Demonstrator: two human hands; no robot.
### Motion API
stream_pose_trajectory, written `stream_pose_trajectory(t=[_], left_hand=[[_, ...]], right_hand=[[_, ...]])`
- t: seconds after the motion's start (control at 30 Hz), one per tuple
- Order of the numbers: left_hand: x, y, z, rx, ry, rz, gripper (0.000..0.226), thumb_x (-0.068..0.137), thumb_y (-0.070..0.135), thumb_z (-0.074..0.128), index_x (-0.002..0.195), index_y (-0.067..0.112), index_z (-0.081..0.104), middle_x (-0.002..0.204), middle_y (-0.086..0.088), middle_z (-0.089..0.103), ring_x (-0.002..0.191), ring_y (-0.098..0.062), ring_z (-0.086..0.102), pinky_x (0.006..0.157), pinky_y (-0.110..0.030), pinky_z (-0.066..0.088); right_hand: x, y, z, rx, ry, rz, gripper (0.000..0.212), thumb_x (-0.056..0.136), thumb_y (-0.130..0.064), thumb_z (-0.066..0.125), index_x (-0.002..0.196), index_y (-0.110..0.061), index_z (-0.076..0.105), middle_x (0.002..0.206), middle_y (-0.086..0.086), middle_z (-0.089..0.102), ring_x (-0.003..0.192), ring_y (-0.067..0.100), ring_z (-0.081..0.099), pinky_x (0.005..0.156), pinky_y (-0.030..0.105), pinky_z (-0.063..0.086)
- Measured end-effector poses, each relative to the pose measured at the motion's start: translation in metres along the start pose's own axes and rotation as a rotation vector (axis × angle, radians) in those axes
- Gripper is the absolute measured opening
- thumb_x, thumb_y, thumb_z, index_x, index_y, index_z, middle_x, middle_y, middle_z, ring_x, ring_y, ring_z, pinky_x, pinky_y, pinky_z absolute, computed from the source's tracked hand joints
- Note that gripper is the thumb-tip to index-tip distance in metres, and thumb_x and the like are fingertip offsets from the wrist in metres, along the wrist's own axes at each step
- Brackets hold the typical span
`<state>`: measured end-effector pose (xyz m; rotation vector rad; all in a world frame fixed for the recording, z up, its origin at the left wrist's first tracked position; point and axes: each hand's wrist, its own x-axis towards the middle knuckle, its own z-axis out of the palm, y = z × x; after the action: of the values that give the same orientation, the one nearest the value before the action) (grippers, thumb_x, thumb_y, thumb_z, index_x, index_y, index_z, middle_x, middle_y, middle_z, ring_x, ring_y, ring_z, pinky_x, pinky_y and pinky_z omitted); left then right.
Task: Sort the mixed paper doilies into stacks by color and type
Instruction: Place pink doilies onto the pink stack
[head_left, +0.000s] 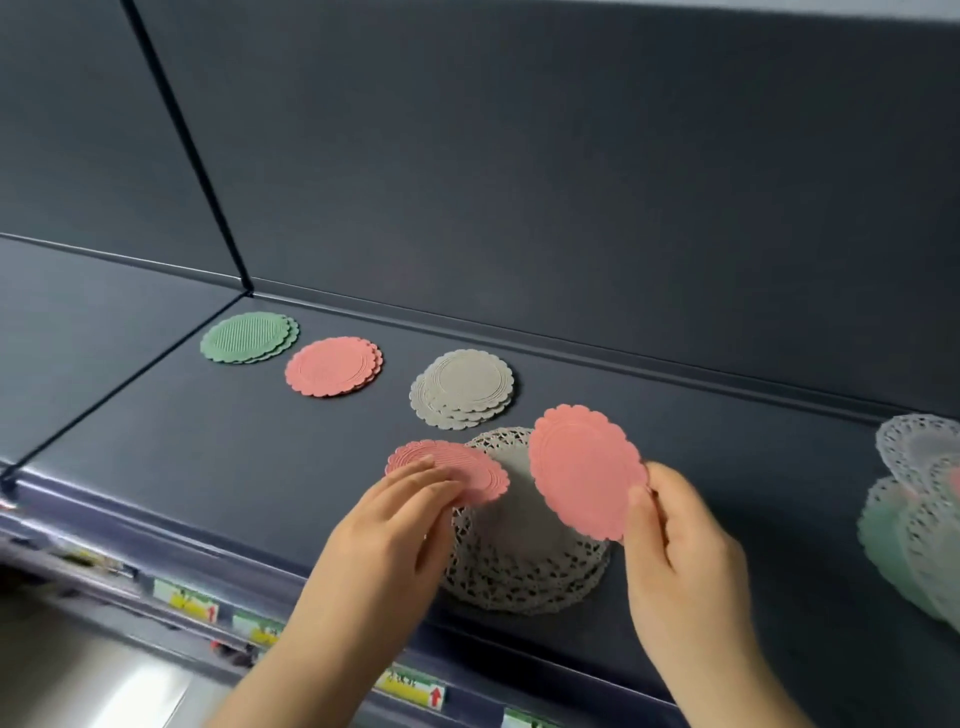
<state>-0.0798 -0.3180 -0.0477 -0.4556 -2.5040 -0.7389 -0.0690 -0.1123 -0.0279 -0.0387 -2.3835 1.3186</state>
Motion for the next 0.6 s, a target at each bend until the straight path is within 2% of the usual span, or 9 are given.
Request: stream_pose_trajectory(t=[0.23, 0.37, 0.47, 0.53, 0.6], left_hand=[[0.026, -0.004, 0.008, 0.083, -0.079, 0.054, 0.024, 0.078, 0.009, 0.060, 0.099, 0.009, 0.072, 0.105, 0.000, 0.070, 0.106, -0.018, 0.063, 0.089, -0.032, 0.051], [0.044, -0.018, 0.000, 0.087, -0.079, 0.044, 0.024, 0.079, 0.011, 0.060, 0.100, 0.009, 0.073, 0.107, 0.000, 0.069, 0.107, -0.019, 0.062, 0.091, -0.034, 0.051], [0.049, -0.041, -0.007, 0.086, -0.063, 0.043, 0.024, 0.078, 0.009, 0.060, 0.098, 0.008, 0.073, 0.105, -0.002, 0.070, 0.105, -0.020, 0.063, 0.090, -0.034, 0.051], [0.054, -0.062, -0.013, 0.096, -0.079, 0.065, 0.024, 0.077, 0.008, 0.060, 0.097, 0.008, 0.073, 0.105, -0.001, 0.070, 0.105, -0.020, 0.063, 0.090, -0.033, 0.051], [0.064, -0.092, -0.023, 0.101, -0.076, 0.104, 0.023, 0.075, 0.006, 0.060, 0.094, 0.008, 0.074, 0.102, -0.001, 0.071, 0.103, -0.020, 0.064, 0.091, -0.027, 0.048]], right_hand=[[0.037, -0.004, 0.016, 0.024, -0.092, -0.004, 0.016, 0.091, -0.018, 0.044, 0.093, -0.019, 0.060, 0.053, -0.007, 0.051, 0.048, 0.004, 0.046, 0.045, 0.014, 0.033], [0.061, -0.026, 0.037, -0.027, -0.122, -0.081, 0.016, 0.090, -0.015, 0.046, 0.096, -0.014, 0.061, 0.049, -0.013, 0.043, 0.048, -0.001, 0.046, 0.046, 0.012, 0.032], [0.068, -0.033, 0.057, -0.103, -0.149, -0.113, 0.021, 0.091, -0.022, 0.043, 0.103, -0.017, 0.060, 0.050, -0.014, 0.038, 0.049, 0.001, 0.046, 0.048, 0.014, 0.033], [0.068, -0.040, 0.070, -0.134, -0.143, -0.111, 0.025, 0.091, -0.022, 0.043, 0.107, -0.018, 0.061, 0.051, -0.013, 0.039, 0.049, 0.003, 0.046, 0.048, 0.015, 0.032], [0.071, -0.050, 0.089, -0.146, -0.095, -0.119, 0.024, 0.090, -0.016, 0.045, 0.107, -0.015, 0.062, 0.055, -0.009, 0.048, 0.051, 0.007, 0.048, 0.051, 0.011, 0.033]])
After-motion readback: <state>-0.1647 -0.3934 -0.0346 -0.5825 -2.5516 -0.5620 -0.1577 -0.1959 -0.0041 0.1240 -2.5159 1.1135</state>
